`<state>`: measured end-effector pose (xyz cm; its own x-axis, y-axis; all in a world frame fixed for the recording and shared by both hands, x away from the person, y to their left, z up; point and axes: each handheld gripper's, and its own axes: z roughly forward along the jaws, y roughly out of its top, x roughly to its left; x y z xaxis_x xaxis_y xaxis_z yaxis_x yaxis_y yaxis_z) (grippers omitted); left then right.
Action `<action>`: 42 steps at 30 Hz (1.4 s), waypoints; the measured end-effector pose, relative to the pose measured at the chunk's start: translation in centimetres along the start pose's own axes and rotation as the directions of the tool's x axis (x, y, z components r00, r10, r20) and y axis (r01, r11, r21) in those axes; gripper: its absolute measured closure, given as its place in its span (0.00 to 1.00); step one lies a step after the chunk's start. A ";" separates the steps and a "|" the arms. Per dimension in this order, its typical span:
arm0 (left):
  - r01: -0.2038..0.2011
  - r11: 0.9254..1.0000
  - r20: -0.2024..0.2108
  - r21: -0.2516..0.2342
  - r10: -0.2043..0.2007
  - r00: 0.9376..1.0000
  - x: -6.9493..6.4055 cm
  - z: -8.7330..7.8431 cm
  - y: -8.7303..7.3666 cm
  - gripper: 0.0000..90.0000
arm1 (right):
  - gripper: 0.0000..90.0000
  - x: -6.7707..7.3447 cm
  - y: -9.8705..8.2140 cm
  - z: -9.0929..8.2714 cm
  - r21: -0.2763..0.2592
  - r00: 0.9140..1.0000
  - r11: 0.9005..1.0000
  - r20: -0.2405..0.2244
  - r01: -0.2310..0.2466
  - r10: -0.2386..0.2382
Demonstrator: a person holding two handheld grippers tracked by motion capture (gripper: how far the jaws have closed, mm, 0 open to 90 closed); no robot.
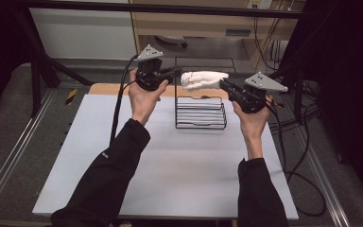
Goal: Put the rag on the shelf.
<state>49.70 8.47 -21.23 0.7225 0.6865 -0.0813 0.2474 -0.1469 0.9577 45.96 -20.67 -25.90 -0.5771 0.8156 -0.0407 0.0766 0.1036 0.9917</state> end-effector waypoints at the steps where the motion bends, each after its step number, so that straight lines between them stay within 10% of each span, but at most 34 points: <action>1: -0.003 1.000 0.002 0.008 0.003 1.000 -0.2 0.3 0.0 0.96 | 0.92 0.0 -0.1 0.0 0.000 1.000 1.000 -0.001 -0.002 0.002; 26: -0.040 0.993 0.029 0.113 0.037 0.999 -0.7 3.1 -2.7 1.00 | 0.78 -0.1 0.6 -0.6 -0.029 1.000 1.000 -0.021 -0.003 0.003; 42: -0.062 0.990 0.026 0.127 0.059 0.998 -0.4 3.7 -4.0 1.00 | 1.00 0.1 -1.5 1.3 0.101 0.997 0.993 -0.045 -0.054 0.058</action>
<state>50.79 6.14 -26.01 0.7526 0.6578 -0.0314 0.2820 -0.2788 0.9180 46.81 -19.99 -27.57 -0.6077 0.7939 0.0229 0.1895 0.1169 0.9749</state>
